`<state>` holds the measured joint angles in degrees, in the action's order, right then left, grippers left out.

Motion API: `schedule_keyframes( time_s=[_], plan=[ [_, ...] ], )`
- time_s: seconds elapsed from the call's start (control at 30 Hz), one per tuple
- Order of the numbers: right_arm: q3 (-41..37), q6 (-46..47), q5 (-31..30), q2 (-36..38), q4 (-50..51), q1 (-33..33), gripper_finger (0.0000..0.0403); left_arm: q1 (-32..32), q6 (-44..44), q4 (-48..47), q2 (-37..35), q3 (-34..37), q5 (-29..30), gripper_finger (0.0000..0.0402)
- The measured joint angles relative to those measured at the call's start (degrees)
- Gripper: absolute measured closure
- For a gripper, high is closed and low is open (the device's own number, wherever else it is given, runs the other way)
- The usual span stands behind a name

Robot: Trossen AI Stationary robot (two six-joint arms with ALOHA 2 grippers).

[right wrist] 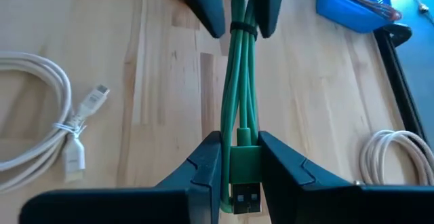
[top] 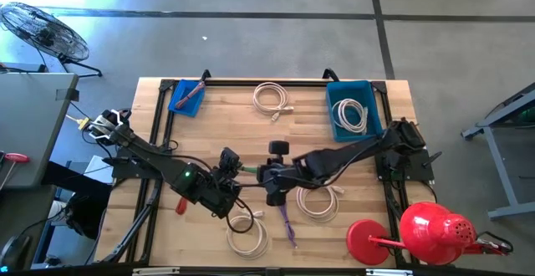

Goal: Pick & Place USB Port
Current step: Put the green USB cable into the left blue bin

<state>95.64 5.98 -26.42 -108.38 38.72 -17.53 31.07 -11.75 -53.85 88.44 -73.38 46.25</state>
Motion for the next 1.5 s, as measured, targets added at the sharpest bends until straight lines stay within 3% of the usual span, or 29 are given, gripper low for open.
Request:
schedule_keyframes(
  time_s=[0.27, 0.5, 0.77, 1.0, 1.1, 1.27, 1.5],
  plan=[
    [0.0, -0.02, 0.16, 0.06, -0.37, -0.23, 0.0338, 0.0, 0.37, -0.04, 0.0, 0.0, -0.29, 0.0253],
    [0.0, -0.02, 0.35, 0.06, -0.42, -0.23, 0.0338, 0.0, -0.74, -0.12, -0.04, -0.02, 0.14, 0.0382],
    [0.0, 0.01, 0.19, 0.06, -0.73, -0.23, 0.0335, 0.0, -0.83, -0.3, -0.07, -0.07, 1.01, 0.0391],
    [0.02, -0.74, 1.81, 0.06, -3.45, -0.17, 0.0199, 0.0, -0.39, -0.61, -0.09, -0.07, 0.66, 0.0393],
    [0.0, -0.75, 1.94, 0.06, -3.49, -0.2, 0.0165, 0.02, 0.92, -1.77, -0.09, -0.07, 0.66, 0.0393],
    [0.0, -1.94, -4.45, 0.31, -1.58, -0.21, 0.0151, 0.02, 7.18, -8.13, -0.09, -0.07, 1.35, 0.0393],
    [0.0, 4.45, -22.6, 2.76, 10.03, -0.21, 0.0149, 0.02, 21.9, -21.0, -0.09, -0.04, 5.45, 0.0393]
  ],
)
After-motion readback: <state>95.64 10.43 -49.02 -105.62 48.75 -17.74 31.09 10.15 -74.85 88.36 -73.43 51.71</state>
